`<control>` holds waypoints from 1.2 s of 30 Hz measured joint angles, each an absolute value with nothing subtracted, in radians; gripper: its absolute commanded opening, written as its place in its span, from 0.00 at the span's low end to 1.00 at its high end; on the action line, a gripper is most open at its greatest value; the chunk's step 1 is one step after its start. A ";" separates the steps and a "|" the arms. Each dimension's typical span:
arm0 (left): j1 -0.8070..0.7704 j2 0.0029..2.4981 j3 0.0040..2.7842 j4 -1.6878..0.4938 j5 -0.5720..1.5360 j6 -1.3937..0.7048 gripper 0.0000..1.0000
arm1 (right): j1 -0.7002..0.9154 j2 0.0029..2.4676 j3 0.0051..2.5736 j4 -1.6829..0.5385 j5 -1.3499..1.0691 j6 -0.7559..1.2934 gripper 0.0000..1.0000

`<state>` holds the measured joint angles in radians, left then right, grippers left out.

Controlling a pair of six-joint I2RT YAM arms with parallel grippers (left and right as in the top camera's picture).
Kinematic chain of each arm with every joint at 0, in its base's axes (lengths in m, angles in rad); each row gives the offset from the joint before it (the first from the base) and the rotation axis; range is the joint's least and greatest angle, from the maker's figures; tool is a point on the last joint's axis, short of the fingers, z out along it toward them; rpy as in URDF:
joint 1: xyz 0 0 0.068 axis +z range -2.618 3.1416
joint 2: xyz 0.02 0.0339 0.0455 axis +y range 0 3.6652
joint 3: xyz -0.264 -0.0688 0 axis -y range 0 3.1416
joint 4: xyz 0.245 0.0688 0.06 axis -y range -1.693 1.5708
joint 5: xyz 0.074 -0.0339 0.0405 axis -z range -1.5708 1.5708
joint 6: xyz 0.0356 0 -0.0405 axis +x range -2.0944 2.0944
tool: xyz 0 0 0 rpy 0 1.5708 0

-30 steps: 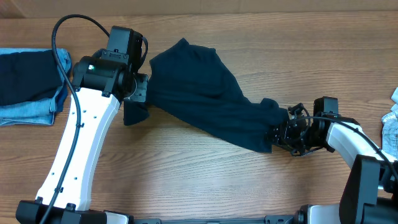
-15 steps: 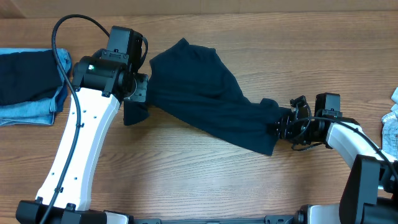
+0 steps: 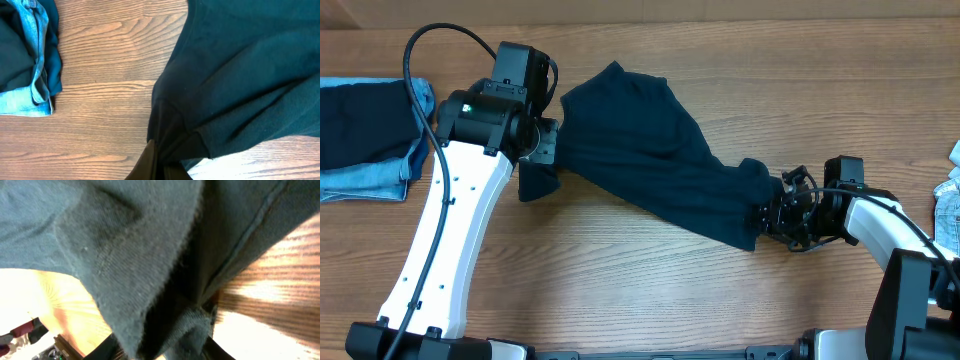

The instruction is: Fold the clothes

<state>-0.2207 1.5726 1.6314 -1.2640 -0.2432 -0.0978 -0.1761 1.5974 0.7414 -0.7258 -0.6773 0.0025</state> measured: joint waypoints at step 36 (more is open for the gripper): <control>-0.221 1.573 1.631 -1.264 -0.243 -0.098 0.04 | -0.176 1.597 0.740 -0.599 -0.649 0.039 0.04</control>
<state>-0.2207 1.5726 1.6314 -1.2640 -0.2432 -0.0978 -0.1761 1.5974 0.7403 -0.5987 -0.6491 0.0387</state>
